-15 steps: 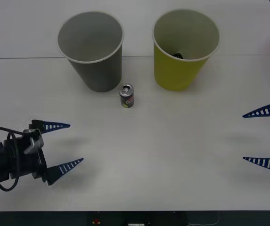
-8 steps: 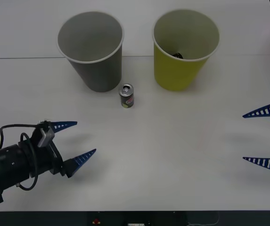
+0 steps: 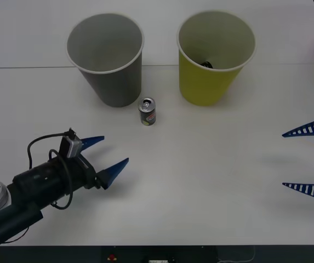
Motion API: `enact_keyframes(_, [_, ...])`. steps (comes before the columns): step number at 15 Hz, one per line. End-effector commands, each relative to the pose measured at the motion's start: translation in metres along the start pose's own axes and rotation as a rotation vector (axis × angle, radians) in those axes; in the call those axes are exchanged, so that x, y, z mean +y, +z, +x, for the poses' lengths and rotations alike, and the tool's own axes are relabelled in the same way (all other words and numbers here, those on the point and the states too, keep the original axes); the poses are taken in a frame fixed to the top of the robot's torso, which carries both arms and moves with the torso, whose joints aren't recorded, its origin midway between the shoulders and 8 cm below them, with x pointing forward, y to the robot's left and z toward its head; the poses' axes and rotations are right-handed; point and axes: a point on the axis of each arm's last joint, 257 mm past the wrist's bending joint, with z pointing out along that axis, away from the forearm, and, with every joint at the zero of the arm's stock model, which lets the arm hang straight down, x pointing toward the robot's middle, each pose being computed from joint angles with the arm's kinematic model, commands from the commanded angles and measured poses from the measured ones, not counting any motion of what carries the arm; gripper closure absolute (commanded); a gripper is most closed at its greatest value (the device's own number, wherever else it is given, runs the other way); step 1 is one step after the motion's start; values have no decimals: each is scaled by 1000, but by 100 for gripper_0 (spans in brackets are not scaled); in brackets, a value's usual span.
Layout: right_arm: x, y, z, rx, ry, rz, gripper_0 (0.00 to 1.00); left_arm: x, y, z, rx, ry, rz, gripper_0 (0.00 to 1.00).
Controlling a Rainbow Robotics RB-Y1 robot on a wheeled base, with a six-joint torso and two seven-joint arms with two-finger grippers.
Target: Put the can into the green bin and the plastic bottle into the gray bin
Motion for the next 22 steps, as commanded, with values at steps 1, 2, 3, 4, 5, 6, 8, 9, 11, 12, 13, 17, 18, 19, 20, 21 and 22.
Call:
enact_keyframes(1, [0, 0, 0, 0, 0, 0, 0, -8, 11, 1, -12, -57, -10, 0])
enact_keyframes(2, [0, 0, 0, 0, 0, 0, 0, -8, 14, 1, -15, -70, -20, 0])
enact_keyframes(3, [0, 0, 0, 0, 0, 0, 0, -8, 19, 1, -18, -76, -36, 0])
enact_keyframes(4, [0, 0, 0, 0, 0, 0, 0, -9, 25, -1, -28, -88, -52, 0])
enact_keyframes(5, [0, 0, 0, 0, 0, 0, 0, -10, 30, -3, -39, -99, -67, 0])
enact_keyframes(6, [0, 0, 0, 0, 0, 0, 0, -12, 36, -6, -51, -115, -81, 0])
enact_keyframes(8, [0, 0, 0, 0, 0, 0, 0, -16, 45, -9, -65, -135, -105, 0])
enact_keyframes(9, [0, 0, 0, 0, 0, 0, 0, -16, 51, -12, -74, -143, -121, 0])
enact_keyframes(11, [0, 0, 0, 0, 0, 0, 0, -15, 59, -13, -79, -157, -163, 0])
enact_keyframes(12, [0, 0, 0, 0, 0, 0, 0, -14, 62, -12, -78, -166, -183, 0])
enact_keyframes(13, [0, 0, 0, 0, 0, 0, 0, -12, 65, -12, -77, -167, -211, 0])
enact_keyframes(17, [0, 0, 0, 0, 0, 0, 0, -2, 72, -14, -78, -136, -312, 0])
enact_keyframes(18, [0, 0, 0, 0, 0, 0, 0, 0, 75, -16, -82, -129, -329, 0])
enact_keyframes(19, [0, 0, 0, 0, 0, 0, 0, 0, 78, -18, -87, -114, -344, 0])
enact_keyframes(20, [0, 0, 0, 0, 0, 0, 0, 2, 82, -16, -86, -100, -356, 0])
enact_keyframes(21, [0, 0, 0, 0, 0, 0, 0, 4, 89, -15, -86, -80, -365, 0])
enact_keyframes(22, [0, 0, 0, 0, 0, 0, 0, 8, 95, -14, -87, -52, -377, 0])
